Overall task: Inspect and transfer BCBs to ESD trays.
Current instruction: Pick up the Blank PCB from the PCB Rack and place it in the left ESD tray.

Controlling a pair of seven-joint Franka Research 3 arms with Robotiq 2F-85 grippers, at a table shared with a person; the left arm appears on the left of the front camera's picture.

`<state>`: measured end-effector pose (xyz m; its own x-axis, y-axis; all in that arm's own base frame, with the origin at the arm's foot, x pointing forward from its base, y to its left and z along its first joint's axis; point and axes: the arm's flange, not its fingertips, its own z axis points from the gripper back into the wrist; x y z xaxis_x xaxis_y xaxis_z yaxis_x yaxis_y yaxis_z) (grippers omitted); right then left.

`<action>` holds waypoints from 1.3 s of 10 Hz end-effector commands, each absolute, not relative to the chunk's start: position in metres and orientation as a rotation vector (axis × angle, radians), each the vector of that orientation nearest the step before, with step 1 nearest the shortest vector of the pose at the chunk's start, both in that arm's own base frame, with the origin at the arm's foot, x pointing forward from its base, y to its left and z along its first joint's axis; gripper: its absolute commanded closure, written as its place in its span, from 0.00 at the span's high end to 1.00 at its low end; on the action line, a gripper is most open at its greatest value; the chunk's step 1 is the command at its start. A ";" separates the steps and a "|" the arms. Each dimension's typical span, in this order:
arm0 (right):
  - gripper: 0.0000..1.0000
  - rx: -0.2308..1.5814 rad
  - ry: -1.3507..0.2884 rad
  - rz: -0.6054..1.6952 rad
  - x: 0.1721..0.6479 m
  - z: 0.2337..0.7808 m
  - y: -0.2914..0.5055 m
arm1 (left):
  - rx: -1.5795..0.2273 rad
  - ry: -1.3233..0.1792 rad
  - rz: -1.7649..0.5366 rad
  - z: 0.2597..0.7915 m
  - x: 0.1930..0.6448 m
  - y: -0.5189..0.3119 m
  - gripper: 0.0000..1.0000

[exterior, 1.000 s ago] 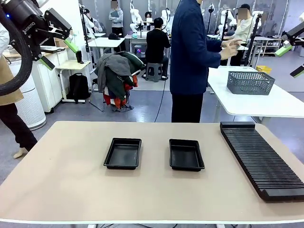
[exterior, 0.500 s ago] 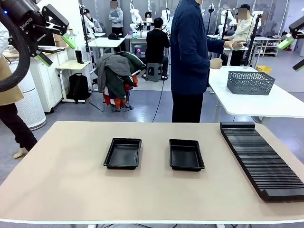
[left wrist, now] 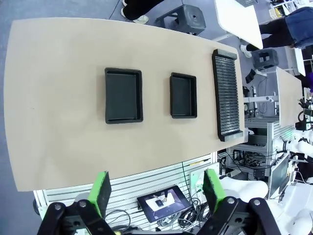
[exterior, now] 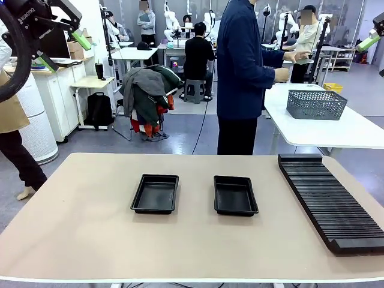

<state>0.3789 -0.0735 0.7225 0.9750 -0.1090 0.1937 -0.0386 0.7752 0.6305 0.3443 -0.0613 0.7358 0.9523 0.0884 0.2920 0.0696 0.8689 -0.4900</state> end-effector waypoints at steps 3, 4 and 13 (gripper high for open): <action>1.00 0.633 -0.216 -0.068 0.376 0.728 -0.078 | -0.462 -0.306 0.043 0.741 0.343 -0.061 1.00; 1.00 0.613 -0.219 -0.068 0.374 0.731 -0.078 | -0.435 -0.314 0.042 0.744 0.341 -0.063 1.00; 1.00 0.505 -0.244 -0.115 0.366 0.749 -0.076 | -0.418 -0.319 0.025 0.749 0.341 -0.067 1.00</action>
<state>0.3700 -0.0797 0.7472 0.9655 -0.1405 0.2192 0.0072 0.8560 0.5169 0.3417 -0.0650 0.7472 0.9433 0.0853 0.3208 0.0604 0.9062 -0.4185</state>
